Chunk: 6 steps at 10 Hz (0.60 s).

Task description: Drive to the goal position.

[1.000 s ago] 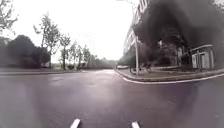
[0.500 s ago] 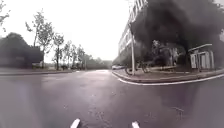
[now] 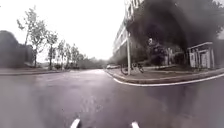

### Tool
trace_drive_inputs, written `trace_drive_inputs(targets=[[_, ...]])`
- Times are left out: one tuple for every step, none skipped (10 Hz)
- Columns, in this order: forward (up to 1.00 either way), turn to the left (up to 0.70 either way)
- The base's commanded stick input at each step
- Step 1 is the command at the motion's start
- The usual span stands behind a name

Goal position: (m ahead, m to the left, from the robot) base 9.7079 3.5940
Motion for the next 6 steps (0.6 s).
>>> trace_drive_inputs(targets=[[0.7, 0.0], [0.7, 0.0], [0.7, 0.0], [0.7, 0.0], [0.7, 0.0], [0.7, 0.0]])
